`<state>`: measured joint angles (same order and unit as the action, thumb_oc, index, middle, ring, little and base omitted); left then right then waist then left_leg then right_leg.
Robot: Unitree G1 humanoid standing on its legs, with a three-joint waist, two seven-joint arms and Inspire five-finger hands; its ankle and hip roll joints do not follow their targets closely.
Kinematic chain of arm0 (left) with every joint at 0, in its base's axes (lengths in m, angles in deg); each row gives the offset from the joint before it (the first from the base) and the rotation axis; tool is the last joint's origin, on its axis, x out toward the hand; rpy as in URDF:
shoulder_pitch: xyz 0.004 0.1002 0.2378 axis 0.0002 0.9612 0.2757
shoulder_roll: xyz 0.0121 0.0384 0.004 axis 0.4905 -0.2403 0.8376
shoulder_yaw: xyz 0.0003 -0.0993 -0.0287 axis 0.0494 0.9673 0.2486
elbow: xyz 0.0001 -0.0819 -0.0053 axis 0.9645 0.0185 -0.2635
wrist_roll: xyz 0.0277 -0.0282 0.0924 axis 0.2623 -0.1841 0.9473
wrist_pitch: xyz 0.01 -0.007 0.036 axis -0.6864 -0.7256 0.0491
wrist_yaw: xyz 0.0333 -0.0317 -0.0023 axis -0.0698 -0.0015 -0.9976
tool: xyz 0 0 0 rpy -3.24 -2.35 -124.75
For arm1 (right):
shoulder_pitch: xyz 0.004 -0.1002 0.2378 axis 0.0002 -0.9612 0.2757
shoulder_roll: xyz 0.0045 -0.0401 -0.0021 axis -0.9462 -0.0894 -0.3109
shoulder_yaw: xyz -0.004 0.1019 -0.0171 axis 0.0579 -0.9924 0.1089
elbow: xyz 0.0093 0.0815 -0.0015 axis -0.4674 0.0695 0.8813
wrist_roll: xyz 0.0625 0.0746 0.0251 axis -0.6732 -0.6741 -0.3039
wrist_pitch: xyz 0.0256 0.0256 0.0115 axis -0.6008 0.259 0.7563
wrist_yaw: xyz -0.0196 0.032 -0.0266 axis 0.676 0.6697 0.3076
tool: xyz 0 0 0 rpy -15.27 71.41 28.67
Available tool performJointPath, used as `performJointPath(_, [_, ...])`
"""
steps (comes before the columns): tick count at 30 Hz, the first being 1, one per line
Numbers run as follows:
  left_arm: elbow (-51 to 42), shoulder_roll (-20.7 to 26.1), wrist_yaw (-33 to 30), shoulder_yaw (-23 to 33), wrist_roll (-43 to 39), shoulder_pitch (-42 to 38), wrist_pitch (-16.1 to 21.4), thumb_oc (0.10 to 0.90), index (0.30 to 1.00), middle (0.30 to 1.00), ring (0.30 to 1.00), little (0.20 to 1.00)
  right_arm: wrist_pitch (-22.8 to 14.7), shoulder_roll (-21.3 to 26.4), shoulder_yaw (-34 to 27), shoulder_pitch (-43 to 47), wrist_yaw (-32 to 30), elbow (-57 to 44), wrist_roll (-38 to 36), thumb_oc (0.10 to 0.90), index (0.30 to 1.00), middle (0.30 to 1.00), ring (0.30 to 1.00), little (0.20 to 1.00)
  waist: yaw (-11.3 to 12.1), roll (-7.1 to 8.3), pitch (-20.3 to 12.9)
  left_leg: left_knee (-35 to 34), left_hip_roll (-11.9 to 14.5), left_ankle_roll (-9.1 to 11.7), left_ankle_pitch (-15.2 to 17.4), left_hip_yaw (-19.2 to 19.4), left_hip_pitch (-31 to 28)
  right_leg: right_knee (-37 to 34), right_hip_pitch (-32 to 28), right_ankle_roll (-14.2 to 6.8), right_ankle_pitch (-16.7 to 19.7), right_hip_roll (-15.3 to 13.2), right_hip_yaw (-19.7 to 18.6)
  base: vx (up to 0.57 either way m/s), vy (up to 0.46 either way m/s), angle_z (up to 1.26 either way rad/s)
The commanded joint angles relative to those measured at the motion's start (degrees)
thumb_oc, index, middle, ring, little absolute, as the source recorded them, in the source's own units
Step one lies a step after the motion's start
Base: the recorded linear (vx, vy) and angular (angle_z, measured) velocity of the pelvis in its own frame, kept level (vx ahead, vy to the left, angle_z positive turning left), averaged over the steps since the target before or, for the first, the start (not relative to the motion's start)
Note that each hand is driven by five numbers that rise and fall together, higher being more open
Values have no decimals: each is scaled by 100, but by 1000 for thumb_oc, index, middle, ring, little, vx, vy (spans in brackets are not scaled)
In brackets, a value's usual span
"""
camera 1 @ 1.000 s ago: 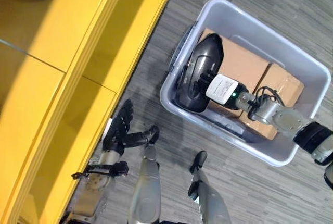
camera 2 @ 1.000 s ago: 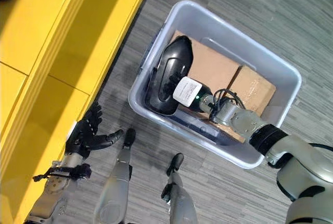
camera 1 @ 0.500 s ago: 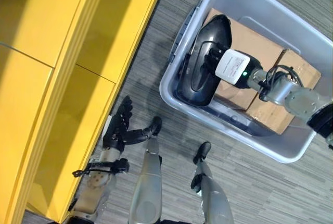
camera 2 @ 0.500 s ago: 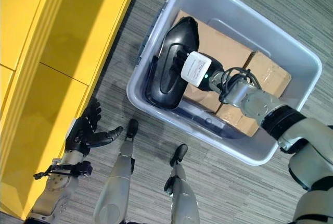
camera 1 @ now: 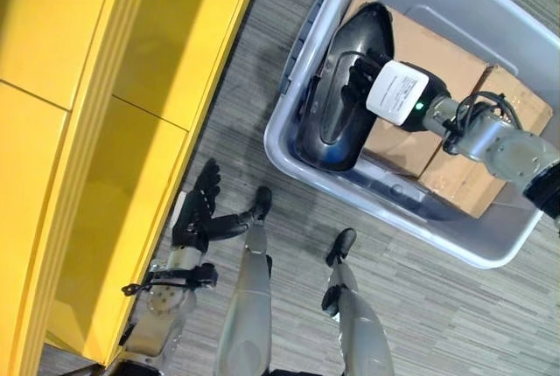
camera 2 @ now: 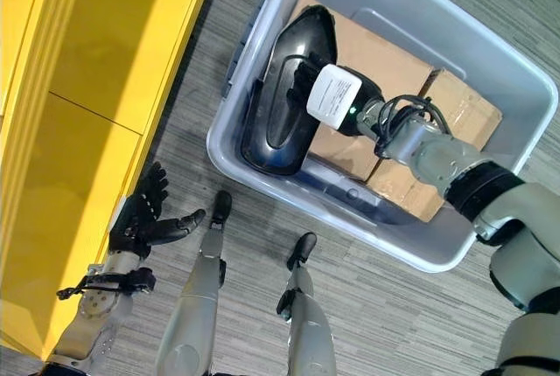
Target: Move parts from the plastic box to the shelf.
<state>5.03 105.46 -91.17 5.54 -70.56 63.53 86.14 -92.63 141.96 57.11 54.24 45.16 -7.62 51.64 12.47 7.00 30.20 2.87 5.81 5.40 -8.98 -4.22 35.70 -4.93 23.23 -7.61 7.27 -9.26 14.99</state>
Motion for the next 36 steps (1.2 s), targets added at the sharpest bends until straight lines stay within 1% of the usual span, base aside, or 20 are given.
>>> performJointPath(1, [-663, 162, -148, 178, 149, 160, 527, 900, 1000, 1000, 1000, 1000, 247, 354, 115, 612, 12, 1, -183, 900, 1000, 1000, 1000, 1000, -11, 118, -40, 368, 165, 118, 154, -120, 251, 118, -400, -325, 302, -527, -84, 0, 0, 0])
performJointPath(7, [-718, 164, -213, 184, 134, 172, 568, 900, 1000, 1000, 1000, 1000, 202, 198, 149, 483, 58, 188, -258, 900, 1000, 1000, 1000, 1000, -25, 91, -40, 459, 103, 100, 185, -181, 580, 144, -173, -320, 285, -500, -42, 1, -8, 2])
performJointPath(8, [-716, 151, -219, 184, 132, 197, 574, 900, 1000, 1000, 1000, 1000, 191, 171, 135, 431, 70, 181, -293, 900, 1000, 1000, 1000, 1000, -24, 82, -40, 484, 113, 111, 239, -181, 585, 155, -177, -316, 251, -485, -43, 0, 0, 0])
performJointPath(10, [-705, 137, -232, 166, 124, 208, 588, 900, 1000, 1000, 1000, 1000, 144, 42, 88, 279, 116, 295, -407, 900, 1000, 1000, 1000, 1000, -22, 64, -40, 545, 85, 97, 259, -217, 714, 183, -90, -310, 233, -477, -46, -1, -7, -2])
performJointPath(11, [-713, 139, -228, 158, 119, 203, 592, 900, 1000, 1000, 1000, 1000, 93, -22, 72, 227, 171, 327, -516, 555, 517, 517, 517, 517, -22, 54, -40, 572, 82, 95, 266, -228, 765, 194, -53, -306, 228, -477, -48, 0, 0, 0])
performJointPath(12, [-716, 144, -228, 162, 119, 191, 593, 900, 1000, 1000, 1000, 1000, 93, -19, 65, 237, 170, 330, -518, 555, 517, 517, 517, 517, -27, 58, -40, 574, 70, 86, 226, -234, 803, 198, -19, -306, 251, -485, -45, -4, -4, -3])
performJointPath(13, [-694, 129, -228, 153, 107, 194, 595, 900, 1000, 1000, 1000, 1000, 48, -109, 29, 137, 228, 355, -666, 400, 300, 300, 300, 300, -23, 46, -40, 608, 76, 94, 279, -240, 818, 212, -18, -300, 224, -467, -47, -8, -5, -3])
performJointPath(14, [-651, 109, -205, 146, 83, 191, 596, 900, 1000, 1000, 1000, 1000, -187, -222, 5, -33, 427, 229, -1137, 400, 300, 300, 300, 300, -32, 41, -40, 628, 64, 89, 286, -255, 882, 229, 48, -296, 213, -453, -41, 7, -13, -3])
performJointPath(15, [-650, 111, -204, 146, 82, 189, 597, 900, 1000, 1000, 1000, 1000, -189, -218, 3, -31, 434, 223, -1143, 400, 300, 300, 300, 300, -32, 42, -40, 630, 63, 89, 287, -256, 884, 230, 50, -296, 211, -454, -41, 0, 0, 0])
performJointPath(17, [-694, 117, -143, 149, -39, 252, 643, 900, 1000, 1000, 1000, 1000, -342, -317, 101, -180, 570, 263, -1522, 400, 300, 300, 300, 300, -7, -12, -40, 622, 36, 78, 274, -256, 939, 223, 98, -300, 209, -447, -29, 0, 0, 0])
performJointPath(25, [-734, 116, -176, 141, -82, 196, 673, 900, 1000, 1000, 1000, 1000, -399, -361, -55, -564, 555, 205, -1637, 400, 300, 300, 300, 300, -29, -27, -40, 518, 46, 68, 247, -230, 799, 181, 47, -306, 214, -446, -43, -11, 15, 7])
performJointPath(34, [-662, 182, -137, 43, -49, 112, 674, 900, 1000, 1000, 1000, 1000, -365, -438, -163, -787, 460, 352, -1510, 400, 300, 300, 300, 300, -38, -6, -40, 300, 119, 85, 172, -152, 415, 135, -145, -321, 260, -449, -59, -9, 1, 0])
performJointPath(36, [-640, 190, -97, -21, -51, 70, 664, 900, 1000, 1000, 1000, 1000, -337, -413, -231, -856, 417, 421, -1498, 400, 300, 300, 300, 300, -53, 0, -40, 248, 135, 80, 109, -140, 293, 152, -204, -319, 273, -462, -66, -41, -5, -1])
